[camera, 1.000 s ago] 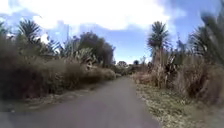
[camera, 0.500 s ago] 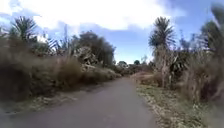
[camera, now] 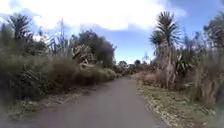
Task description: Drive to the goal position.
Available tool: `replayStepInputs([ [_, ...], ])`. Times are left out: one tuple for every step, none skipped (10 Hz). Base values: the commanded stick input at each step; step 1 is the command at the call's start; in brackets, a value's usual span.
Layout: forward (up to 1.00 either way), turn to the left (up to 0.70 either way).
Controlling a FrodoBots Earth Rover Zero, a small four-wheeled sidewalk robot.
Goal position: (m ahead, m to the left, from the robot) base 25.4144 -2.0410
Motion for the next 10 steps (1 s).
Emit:
replayStepInputs([
  [0.85,0.00],
  [0.85,0.00],
  [0.85,0.00],
  [0.85,0.00],
  [0.85,0.00],
  [0.85,0.00],
  [0.85,0.00],
  [0.85,0.00],
  [0.85,0.00],
  [0.85,0.00],
])
